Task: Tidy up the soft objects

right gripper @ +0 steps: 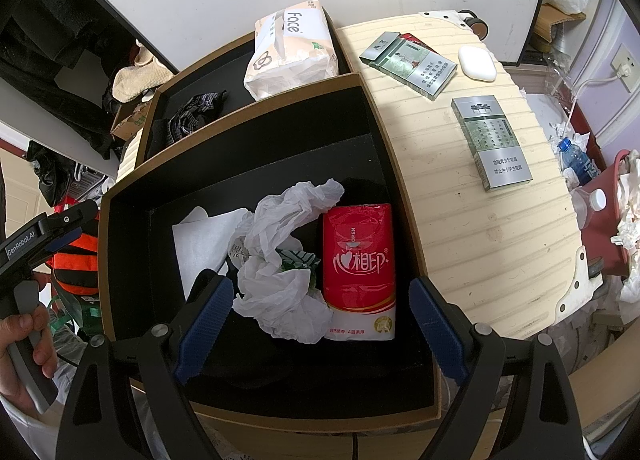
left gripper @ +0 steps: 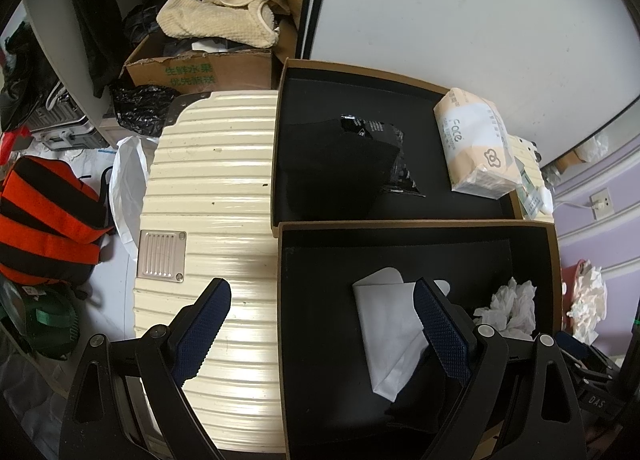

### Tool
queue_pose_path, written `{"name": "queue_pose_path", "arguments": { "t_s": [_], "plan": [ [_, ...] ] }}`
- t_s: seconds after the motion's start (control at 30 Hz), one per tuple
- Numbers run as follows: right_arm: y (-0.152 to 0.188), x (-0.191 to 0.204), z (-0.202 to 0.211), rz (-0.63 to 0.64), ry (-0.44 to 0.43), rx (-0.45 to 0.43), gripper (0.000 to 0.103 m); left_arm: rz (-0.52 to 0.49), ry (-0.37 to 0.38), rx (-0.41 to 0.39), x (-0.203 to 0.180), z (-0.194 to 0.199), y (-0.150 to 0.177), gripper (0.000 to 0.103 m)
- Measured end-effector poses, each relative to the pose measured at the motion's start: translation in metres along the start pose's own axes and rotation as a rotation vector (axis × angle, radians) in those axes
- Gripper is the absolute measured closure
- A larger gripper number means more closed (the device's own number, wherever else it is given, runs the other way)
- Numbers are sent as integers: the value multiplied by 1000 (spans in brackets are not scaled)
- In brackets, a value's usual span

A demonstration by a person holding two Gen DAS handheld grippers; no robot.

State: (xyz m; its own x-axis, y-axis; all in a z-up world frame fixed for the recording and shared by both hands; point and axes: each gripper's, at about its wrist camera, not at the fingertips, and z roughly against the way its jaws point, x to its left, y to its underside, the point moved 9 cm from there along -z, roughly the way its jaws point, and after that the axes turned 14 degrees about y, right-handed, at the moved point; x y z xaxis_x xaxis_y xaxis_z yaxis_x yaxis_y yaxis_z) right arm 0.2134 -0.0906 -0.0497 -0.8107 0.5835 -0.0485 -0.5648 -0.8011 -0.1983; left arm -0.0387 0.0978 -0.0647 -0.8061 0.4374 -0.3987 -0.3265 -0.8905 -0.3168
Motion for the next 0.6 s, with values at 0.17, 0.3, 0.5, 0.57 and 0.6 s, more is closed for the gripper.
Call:
{"name": "queue_pose_path", "arguments": {
  "t_s": [0.17, 0.3, 0.5, 0.57, 0.6],
  "plan": [
    [0, 0, 0, -2, 0, -1, 14, -1, -1, 0, 1, 0, 0, 12],
    [0, 1, 0, -4, -1, -3, 14, 0, -1, -1, 1, 0, 0, 12],
    [0, 1, 0, -3, -2, -2, 14, 4, -2, 7, 2, -1, 2, 12],
    [0, 1, 0, -4, -2, -3, 14, 3, -3, 7, 1, -1, 2, 12],
    [0, 1, 0, -4, -3, -3, 14, 4, -3, 7, 1, -2, 2, 12]
  ]
}}
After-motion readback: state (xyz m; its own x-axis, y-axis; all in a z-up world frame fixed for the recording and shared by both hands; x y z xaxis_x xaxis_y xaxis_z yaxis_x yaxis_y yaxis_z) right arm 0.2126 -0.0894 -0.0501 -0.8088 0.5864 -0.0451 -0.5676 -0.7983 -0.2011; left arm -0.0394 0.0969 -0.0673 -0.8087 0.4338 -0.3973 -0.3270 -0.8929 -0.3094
